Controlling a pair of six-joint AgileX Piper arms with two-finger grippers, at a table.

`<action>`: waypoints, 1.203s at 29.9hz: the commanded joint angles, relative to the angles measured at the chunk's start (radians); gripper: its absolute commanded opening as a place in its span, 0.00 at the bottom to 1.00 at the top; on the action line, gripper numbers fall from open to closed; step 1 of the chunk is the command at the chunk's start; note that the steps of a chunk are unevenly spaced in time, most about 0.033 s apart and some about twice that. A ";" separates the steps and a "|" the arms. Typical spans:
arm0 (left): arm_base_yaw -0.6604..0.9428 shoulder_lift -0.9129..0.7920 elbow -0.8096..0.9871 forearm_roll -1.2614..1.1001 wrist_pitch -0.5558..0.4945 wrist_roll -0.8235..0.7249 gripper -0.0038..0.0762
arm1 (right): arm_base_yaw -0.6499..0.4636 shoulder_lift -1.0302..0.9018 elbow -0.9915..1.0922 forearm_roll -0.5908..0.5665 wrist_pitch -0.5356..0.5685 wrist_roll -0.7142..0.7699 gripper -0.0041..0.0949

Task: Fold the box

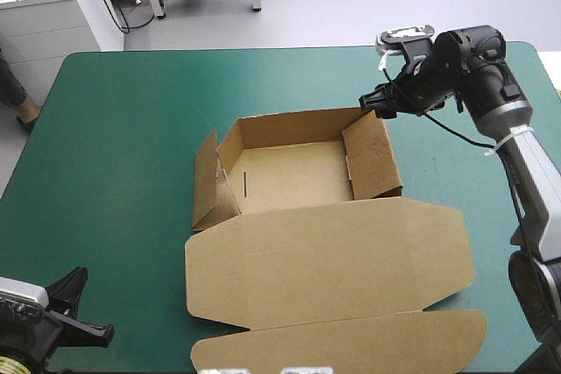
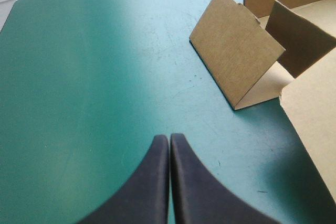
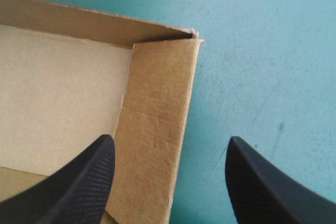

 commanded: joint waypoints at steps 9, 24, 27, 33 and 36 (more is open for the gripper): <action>0.003 0.016 -0.025 0.008 -0.066 -0.010 0.04 | -0.002 -0.027 0.137 -0.022 0.006 -0.015 0.63; 0.003 0.016 -0.025 0.005 -0.066 -0.010 0.04 | -0.002 0.154 0.137 0.063 0.006 -0.015 0.61; 0.003 0.016 -0.025 0.005 -0.066 -0.010 0.04 | -0.002 0.158 0.137 0.078 0.002 -0.015 0.53; 0.003 0.016 -0.025 0.005 -0.066 -0.010 0.04 | -0.002 0.158 0.136 0.067 0.005 -0.009 0.21; 0.003 0.016 -0.025 0.005 -0.066 -0.010 0.04 | -0.002 0.158 0.136 0.067 0.005 -0.009 0.02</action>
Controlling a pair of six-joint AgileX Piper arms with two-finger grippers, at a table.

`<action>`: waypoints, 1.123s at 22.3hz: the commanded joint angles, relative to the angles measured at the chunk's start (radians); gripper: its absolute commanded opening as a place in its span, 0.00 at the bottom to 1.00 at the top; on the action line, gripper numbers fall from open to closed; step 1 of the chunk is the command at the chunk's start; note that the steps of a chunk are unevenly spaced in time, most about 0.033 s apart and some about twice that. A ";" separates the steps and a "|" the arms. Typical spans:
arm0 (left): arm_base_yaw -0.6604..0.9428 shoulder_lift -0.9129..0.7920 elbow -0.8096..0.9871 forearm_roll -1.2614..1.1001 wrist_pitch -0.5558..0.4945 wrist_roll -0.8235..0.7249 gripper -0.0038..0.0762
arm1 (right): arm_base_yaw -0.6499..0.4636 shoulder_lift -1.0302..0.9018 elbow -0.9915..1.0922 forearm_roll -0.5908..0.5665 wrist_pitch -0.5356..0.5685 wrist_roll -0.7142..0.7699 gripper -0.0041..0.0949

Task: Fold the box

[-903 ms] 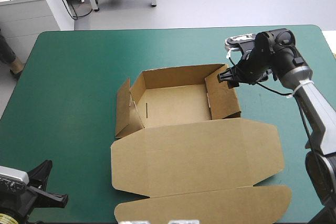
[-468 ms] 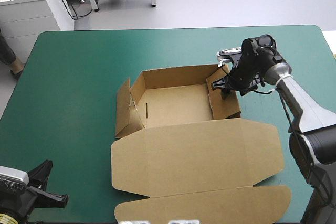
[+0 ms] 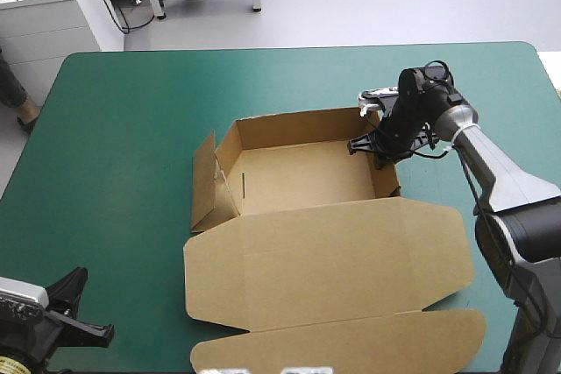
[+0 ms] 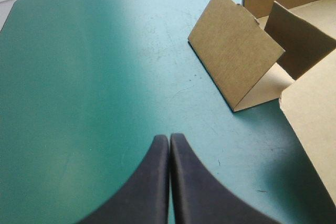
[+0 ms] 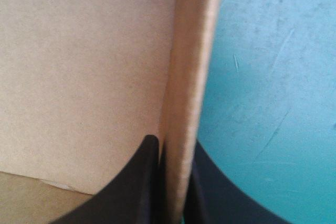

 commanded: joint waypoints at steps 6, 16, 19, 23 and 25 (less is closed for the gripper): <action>0.003 0.016 -0.025 0.005 -0.072 -0.008 0.04 | -0.002 -0.054 -0.035 0.006 0.020 -0.007 0.02; 0.003 0.016 -0.025 0.008 -0.059 -0.001 0.04 | -0.002 -0.308 -0.096 -0.073 0.020 0.035 0.02; 0.003 0.016 -0.025 0.008 -0.059 0.001 0.04 | -0.002 -0.377 -0.096 -0.112 0.020 0.058 0.02; 0.003 0.016 -0.025 0.006 -0.066 -0.001 0.04 | -0.002 -0.433 -0.096 -0.122 0.020 0.065 0.02; 0.003 0.016 -0.025 -0.002 -0.074 -0.002 0.04 | -0.002 -0.451 -0.096 -0.122 0.020 0.065 0.02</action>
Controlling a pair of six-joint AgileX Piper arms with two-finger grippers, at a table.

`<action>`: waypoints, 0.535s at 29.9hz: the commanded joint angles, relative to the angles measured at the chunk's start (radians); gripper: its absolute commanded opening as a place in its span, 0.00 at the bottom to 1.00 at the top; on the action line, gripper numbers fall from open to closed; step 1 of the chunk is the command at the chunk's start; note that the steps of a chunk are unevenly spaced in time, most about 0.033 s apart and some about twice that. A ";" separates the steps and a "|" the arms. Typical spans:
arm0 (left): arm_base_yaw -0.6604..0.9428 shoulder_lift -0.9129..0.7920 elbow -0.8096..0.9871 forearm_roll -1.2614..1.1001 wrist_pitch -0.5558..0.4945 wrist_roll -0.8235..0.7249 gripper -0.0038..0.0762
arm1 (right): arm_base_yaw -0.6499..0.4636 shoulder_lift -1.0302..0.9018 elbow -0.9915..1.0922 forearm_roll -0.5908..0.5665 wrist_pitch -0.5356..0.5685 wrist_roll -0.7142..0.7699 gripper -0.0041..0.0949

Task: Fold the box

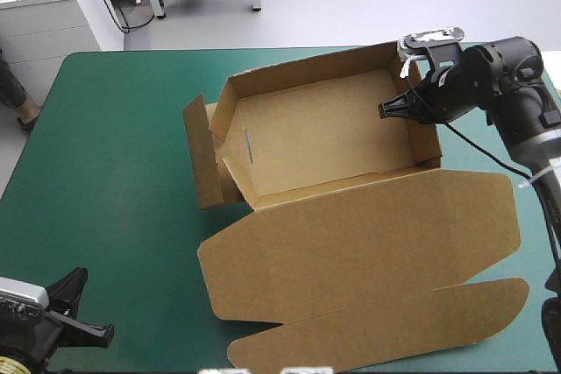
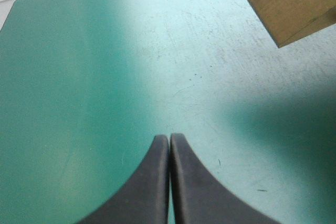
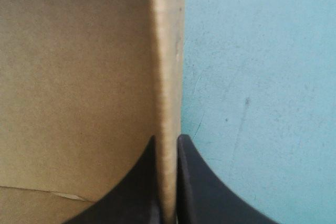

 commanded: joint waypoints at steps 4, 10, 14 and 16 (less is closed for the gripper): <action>0.003 0.016 -0.025 -0.004 -0.089 -0.006 0.15 | -0.002 -0.094 -0.035 0.000 0.004 0.008 0.02; 0.003 0.016 -0.025 -0.004 -0.132 -0.011 0.56 | -0.002 -0.128 -0.035 0.000 0.004 0.008 0.02; 0.003 0.016 -0.025 -0.038 -0.138 -0.016 0.59 | -0.002 -0.143 -0.035 -0.007 0.004 0.008 0.02; 0.003 0.016 -0.025 -0.048 -0.120 -0.016 0.58 | -0.002 -0.148 -0.035 -0.007 0.004 0.008 0.02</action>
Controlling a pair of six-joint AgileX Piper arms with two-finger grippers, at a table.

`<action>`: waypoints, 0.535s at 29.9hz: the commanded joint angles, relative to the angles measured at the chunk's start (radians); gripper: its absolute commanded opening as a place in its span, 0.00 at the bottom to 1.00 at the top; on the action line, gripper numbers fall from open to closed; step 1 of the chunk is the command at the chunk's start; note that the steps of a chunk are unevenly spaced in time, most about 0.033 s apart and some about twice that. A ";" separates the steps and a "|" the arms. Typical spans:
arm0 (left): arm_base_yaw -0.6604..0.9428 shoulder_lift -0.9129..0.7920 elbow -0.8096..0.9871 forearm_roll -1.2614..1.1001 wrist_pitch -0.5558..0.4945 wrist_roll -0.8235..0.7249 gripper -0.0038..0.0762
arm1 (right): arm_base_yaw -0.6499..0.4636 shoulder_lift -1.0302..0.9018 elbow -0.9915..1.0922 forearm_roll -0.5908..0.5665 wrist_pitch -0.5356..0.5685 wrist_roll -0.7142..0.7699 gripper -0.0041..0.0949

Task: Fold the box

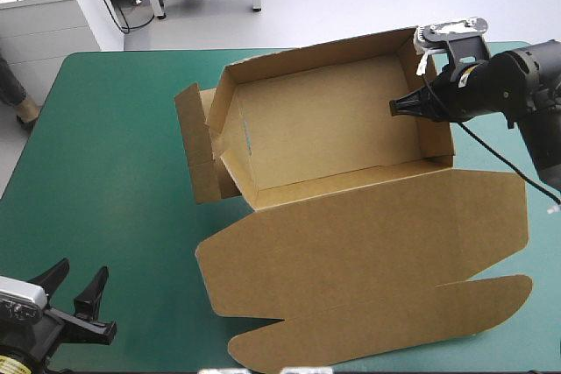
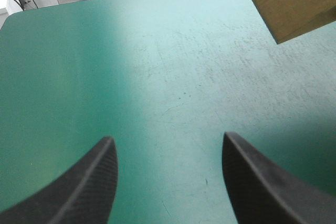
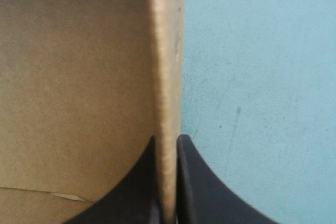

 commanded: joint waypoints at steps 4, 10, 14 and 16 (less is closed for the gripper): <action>0.003 0.018 -0.025 -0.002 -0.088 -0.006 0.57 | -0.002 -0.046 -0.032 0.002 0.003 0.008 0.02; 0.003 0.181 -0.077 0.025 -0.102 -0.009 0.57 | -0.002 -0.048 -0.032 0.002 0.003 0.008 0.02; 0.003 0.365 -0.147 0.047 -0.139 -0.061 0.57 | -0.002 -0.048 -0.032 0.002 0.003 0.008 0.02; 0.003 0.443 -0.191 0.053 -0.172 -0.095 0.57 | -0.002 -0.048 -0.032 0.002 0.003 0.008 0.02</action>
